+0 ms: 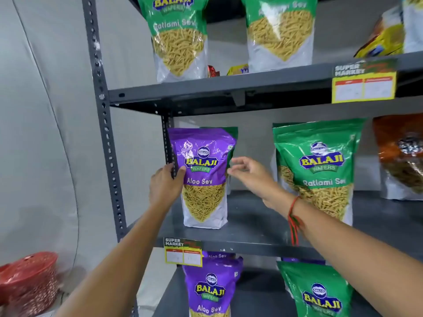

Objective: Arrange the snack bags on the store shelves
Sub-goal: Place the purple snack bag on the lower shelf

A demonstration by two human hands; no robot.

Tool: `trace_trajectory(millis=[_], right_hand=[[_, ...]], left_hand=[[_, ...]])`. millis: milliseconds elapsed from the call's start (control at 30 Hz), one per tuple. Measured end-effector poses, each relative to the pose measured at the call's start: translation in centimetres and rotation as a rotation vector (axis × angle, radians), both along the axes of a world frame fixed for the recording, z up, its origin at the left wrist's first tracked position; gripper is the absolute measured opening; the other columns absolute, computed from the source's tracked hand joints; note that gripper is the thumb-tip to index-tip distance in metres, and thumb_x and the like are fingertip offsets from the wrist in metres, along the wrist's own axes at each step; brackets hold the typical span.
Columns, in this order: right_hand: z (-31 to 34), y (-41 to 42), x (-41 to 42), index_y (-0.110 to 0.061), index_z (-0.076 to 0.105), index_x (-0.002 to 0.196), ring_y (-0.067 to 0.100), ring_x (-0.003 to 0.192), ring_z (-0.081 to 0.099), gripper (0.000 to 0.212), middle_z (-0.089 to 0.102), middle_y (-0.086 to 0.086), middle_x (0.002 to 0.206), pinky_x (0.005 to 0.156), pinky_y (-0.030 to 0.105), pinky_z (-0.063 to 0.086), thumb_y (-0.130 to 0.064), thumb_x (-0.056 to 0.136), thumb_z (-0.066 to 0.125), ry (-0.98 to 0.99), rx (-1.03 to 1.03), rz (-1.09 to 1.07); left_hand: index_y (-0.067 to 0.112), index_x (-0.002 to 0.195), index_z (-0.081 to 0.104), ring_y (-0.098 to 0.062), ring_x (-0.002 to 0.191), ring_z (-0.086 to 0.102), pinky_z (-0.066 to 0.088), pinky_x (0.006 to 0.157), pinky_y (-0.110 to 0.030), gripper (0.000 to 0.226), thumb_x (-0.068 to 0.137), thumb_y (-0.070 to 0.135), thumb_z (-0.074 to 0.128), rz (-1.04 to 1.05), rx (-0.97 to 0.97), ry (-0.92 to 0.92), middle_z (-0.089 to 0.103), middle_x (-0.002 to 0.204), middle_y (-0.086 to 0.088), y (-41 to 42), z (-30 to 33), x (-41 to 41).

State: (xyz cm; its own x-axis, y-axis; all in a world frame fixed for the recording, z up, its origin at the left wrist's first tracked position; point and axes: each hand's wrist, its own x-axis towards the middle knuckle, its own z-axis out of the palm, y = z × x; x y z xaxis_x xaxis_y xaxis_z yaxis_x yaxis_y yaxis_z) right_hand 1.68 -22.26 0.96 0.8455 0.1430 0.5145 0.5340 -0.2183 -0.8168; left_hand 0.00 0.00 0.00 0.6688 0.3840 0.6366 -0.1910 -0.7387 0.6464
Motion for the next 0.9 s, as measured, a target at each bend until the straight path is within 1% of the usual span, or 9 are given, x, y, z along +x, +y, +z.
trace_trajectory(millis=[133,200,267,333,433,567,700,833,900], right_hand=[[-2.1,2.4,2.6,-0.016,0.062,0.113,0.018,0.102,0.064,0.029,0.069,0.001,0.11,0.092,0.034,0.048,-0.03,0.088,0.063,0.057,-0.037,0.054],[-2.4,3.1,3.7,-0.015,0.067,0.104,0.021,0.1,0.067,0.027,0.073,0.005,0.108,0.09,0.039,0.051,-0.034,0.086,0.063,0.023,0.034,0.044],[-2.4,3.5,4.8,-0.012,0.069,0.096,0.021,0.092,0.068,0.024,0.074,0.009,0.101,0.085,0.042,0.053,-0.032,0.084,0.064,-0.021,0.107,0.034],[-2.6,4.0,5.3,-0.012,0.069,0.087,0.018,0.081,0.063,0.012,0.073,0.01,0.091,0.079,0.039,0.052,-0.024,0.085,0.065,-0.035,0.16,0.045],[-2.6,4.3,5.5,-0.016,0.068,0.082,0.017,0.078,0.06,0.004,0.069,0.007,0.083,0.078,0.036,0.051,-0.015,0.085,0.066,-0.039,0.222,0.065],[-2.7,3.9,4.9,-0.02,0.068,0.077,0.016,0.077,0.063,0.009,0.071,0.006,0.082,0.077,0.037,0.053,-0.015,0.084,0.067,-0.045,0.233,0.05],[-2.9,3.3,2.9,-0.022,0.068,0.076,0.013,0.074,0.064,0.012,0.071,0.002,0.08,0.071,0.028,0.051,-0.014,0.084,0.067,-0.09,0.257,0.046],[-3.0,1.8,-0.1,-0.02,0.07,0.079,0.022,0.083,0.068,0.007,0.075,0.012,0.091,0.08,0.039,0.055,-0.017,0.085,0.067,-0.088,0.264,0.038],[-3.1,0.9,-2.4,-0.015,0.07,0.08,0.019,0.079,0.065,0.006,0.073,0.012,0.088,0.077,0.036,0.053,-0.014,0.085,0.066,-0.081,0.288,0.051]], left_hand=[[0.009,0.113,0.063,-0.034,0.103,0.061,0.042,0.082,-0.037,0.043,0.097,0.043,0.042,-0.017,-0.01,-0.042,0.069,0.116,-0.014,-0.3,-0.9,1.6],[0.008,0.106,0.064,-0.026,0.09,0.06,0.038,0.074,-0.032,0.042,0.099,0.041,0.04,-0.001,-0.039,-0.086,0.071,0.109,-0.011,-0.4,-1.2,2.3],[0.007,0.099,0.066,-0.028,0.088,0.062,0.039,0.072,-0.033,0.041,0.099,0.039,0.04,0.026,-0.062,-0.127,0.073,0.103,-0.012,-0.1,-1.3,3.1],[0.01,0.094,0.068,-0.032,0.09,0.065,0.043,0.072,-0.036,0.04,0.098,0.04,0.042,0.028,-0.096,-0.142,0.074,0.096,-0.011,0.2,-1.5,4.2],[0.011,0.089,0.069,-0.031,0.083,0.065,0.038,0.066,-0.032,0.039,0.096,0.04,0.044,0.046,-0.141,-0.137,0.074,0.087,-0.01,0.0,-1.7,5.2],[0.013,0.087,0.072,-0.028,0.079,0.065,0.039,0.067,-0.03,0.035,0.094,0.039,0.05,0.067,-0.229,-0.181,0.074,0.083,-0.009,-0.4,-1.8,4.6],[0.014,0.087,0.073,-0.025,0.078,0.066,0.044,0.068,-0.032,0.034,0.093,0.04,0.052,0.055,-0.243,-0.223,0.074,0.08,-0.006,-1.0,-2.0,2.6],[0.017,0.088,0.074,-0.023,0.077,0.068,0.05,0.071,-0.033,0.033,0.092,0.041,0.053,0.017,-0.22,-0.26,0.074,0.077,-0.003,-1.9,-2.4,-0.4],[0.016,0.086,0.074,-0.024,0.077,0.068,0.054,0.075,-0.039,0.034,0.09,0.043,0.053,-0.014,-0.213,-0.294,0.075,0.078,-0.005,-2.6,-2.7,-2.3]])
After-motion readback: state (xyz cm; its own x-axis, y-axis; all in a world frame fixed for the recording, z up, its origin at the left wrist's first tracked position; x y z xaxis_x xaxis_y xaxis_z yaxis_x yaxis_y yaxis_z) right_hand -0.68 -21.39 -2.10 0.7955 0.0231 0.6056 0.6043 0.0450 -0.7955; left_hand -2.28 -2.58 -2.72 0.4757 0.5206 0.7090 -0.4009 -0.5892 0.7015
